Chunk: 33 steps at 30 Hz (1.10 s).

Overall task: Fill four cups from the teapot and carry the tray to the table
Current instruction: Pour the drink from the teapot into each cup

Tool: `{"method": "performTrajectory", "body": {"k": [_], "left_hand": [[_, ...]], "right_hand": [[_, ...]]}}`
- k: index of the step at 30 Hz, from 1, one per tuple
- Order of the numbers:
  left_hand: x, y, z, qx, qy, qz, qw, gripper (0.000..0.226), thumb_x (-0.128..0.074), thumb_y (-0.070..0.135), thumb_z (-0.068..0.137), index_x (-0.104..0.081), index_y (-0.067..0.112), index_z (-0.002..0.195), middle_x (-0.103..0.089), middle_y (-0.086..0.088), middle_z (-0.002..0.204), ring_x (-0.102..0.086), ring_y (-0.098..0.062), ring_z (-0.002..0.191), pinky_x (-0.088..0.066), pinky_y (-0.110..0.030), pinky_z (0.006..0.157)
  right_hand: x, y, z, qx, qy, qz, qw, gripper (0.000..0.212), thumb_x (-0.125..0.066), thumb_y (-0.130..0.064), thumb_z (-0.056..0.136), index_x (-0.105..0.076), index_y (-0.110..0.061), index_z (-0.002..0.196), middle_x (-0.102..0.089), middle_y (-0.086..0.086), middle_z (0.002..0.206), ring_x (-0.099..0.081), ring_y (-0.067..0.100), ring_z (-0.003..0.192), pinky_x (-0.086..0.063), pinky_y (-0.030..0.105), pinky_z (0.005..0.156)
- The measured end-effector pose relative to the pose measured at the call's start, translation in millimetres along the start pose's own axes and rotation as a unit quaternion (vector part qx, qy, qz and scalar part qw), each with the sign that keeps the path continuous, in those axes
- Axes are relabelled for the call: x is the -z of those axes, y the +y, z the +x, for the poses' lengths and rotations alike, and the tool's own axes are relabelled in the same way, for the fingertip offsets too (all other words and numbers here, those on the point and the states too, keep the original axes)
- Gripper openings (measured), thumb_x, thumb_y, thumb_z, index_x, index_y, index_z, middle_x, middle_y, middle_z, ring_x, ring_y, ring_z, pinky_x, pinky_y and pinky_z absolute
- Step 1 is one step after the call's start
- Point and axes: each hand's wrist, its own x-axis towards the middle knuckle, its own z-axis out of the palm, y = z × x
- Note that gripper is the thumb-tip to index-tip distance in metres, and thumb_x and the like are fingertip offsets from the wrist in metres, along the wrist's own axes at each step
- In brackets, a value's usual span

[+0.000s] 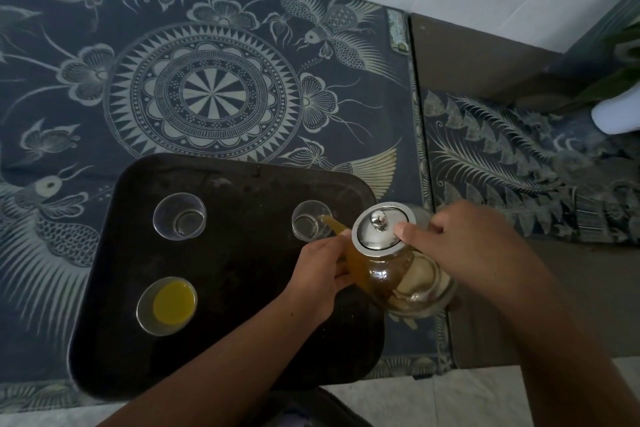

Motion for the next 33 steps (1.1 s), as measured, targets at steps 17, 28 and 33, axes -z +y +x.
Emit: {"method": "performTrajectory", "body": {"k": [17,28,33], "left_hand": [[3.2,-1.1,1.7,0.012,0.0,-0.017,1.0,0.027,-0.057,0.026,0.103,-0.075,0.008,0.112,-0.077,-0.014,0.103,-0.07,-0.024,0.091,-0.057,-0.038,0.086],[3.5,1.0,1.8,0.023,0.004,-0.026,0.999,0.025,-0.056,0.026,0.103,-0.076,0.011,0.108,-0.078,-0.012,0.101,-0.072,-0.025,0.092,-0.058,-0.039,0.087],[3.5,0.9,2.4,0.028,0.009,-0.03,0.999,0.024,-0.056,0.025,0.102,-0.075,0.011,0.107,-0.079,-0.012,0.101,-0.071,-0.027,0.094,-0.056,-0.044,0.095]], "right_hand": [[2.3,-10.7,4.0,-0.01,-0.018,-0.031,0.999,0.061,-0.061,-0.066,0.081,-0.043,-0.014,0.053,-0.037,-0.001,0.048,-0.038,0.013,0.043,-0.035,0.032,0.052],[4.8,-18.3,7.2,-0.015,-0.022,-0.042,0.999,0.061,-0.061,-0.064,0.082,-0.044,-0.014,0.051,-0.038,-0.002,0.045,-0.038,0.012,0.042,-0.034,0.03,0.051],[3.7,-18.2,6.7,-0.022,-0.025,-0.04,0.999,0.06,-0.061,-0.064,0.082,-0.046,-0.014,0.054,-0.039,-0.003,0.046,-0.038,0.01,0.041,-0.032,0.029,0.049]]}}
